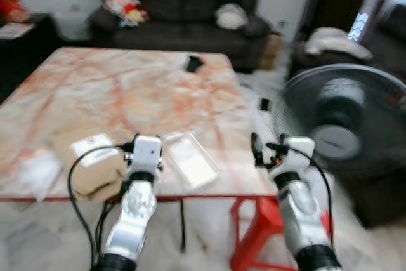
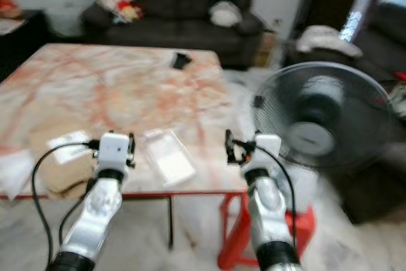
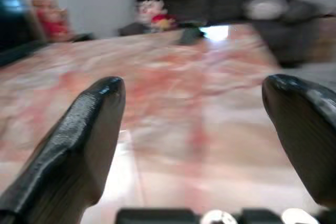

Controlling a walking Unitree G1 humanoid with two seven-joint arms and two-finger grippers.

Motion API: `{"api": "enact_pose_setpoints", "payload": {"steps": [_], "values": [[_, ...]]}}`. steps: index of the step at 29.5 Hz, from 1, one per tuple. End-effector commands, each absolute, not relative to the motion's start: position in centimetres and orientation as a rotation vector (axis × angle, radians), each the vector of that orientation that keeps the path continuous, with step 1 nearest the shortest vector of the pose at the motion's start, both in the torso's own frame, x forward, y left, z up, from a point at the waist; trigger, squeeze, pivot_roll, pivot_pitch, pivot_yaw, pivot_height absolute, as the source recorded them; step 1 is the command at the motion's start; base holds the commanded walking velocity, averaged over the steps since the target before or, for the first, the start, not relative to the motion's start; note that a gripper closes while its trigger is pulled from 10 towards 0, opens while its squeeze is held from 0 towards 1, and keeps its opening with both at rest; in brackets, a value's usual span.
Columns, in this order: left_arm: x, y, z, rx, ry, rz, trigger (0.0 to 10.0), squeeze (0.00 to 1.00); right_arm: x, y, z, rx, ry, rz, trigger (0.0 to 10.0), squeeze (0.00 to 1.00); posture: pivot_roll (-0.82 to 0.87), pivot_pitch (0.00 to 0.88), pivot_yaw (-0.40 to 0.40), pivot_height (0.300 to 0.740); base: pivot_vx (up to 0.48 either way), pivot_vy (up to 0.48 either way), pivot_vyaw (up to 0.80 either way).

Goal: Picking trash to rubbish bin

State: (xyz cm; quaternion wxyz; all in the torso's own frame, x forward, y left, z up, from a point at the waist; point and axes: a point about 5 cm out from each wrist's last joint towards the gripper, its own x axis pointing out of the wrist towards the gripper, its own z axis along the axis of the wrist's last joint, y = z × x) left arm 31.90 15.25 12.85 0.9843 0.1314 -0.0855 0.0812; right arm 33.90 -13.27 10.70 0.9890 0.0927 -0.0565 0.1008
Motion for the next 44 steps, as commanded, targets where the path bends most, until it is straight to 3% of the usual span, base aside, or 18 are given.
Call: {"api": "enact_pose_setpoints", "payload": {"steps": [1,21,28,34,40,41,42,44], "values": [[32.0,13.9,13.2,0.248,-0.187,0.131,10.0,0.0,33.9,-14.6,10.7,0.171,-0.113,0.169,10.0,0.0,-0.07,0.018,-0.065,0.74,0.289,0.0,0.6],[32.1,12.9,12.9,0.25,-0.178,0.062,10.0,0.0,33.9,-14.7,10.4,0.188,-0.092,0.158,10.0,0.0,-0.07,0.02,-0.061,0.74,0.014,0.0,0.0],[32.3,11.0,11.1,0.243,-0.041,-0.11,10.0,0.0,33.9,-14.7,10.3,0.186,-0.086,0.16,10.0,0.0,-0.07,0.021,-0.061,0.74,0.0,0.0,0.0],[32.4,10.1,10.2,0.264,0.035,-0.136,10.0,0.0,33.9,-14.7,10.3,0.187,-0.084,0.162,10.0,0.0,-0.08,0.022,-0.062,0.74,0.0,0.0,0.0],[32.9,9.1,10.7,0.14,0.047,-0.169,10.0,0.0,33.8,-14.7,10.2,0.187,-0.082,0.164,10.0,0.0,-0.08,0.022,-0.062,0.74,0.0,0.0,0.0],[33.1,8.9,11.0,0.104,0.049,-0.17,10.0,0.65,33.8,-14.7,10.2,0.187,-0.082,0.163,10.0,0.0,-0.07,0.024,-0.063,0.74,0.0,0.0,0.0],[33.3,8.8,11.1,0.089,0.048,-0.164,10.0,1.0,33.8,-14.7,10.2,0.187,-0.081,0.164,10.0,0.0,-0.07,0.025,-0.062,0.74,0.0,0.0,0.0],[33.6,8.6,11.4,0.05,0.05,-0.157,10.0,1.0,33.8,-14.7,10.2,0.187,-0.081,0.166,10.0,0.0,-0.08,0.025,-0.061,0.74,0.0,0.0,0.0]]}}
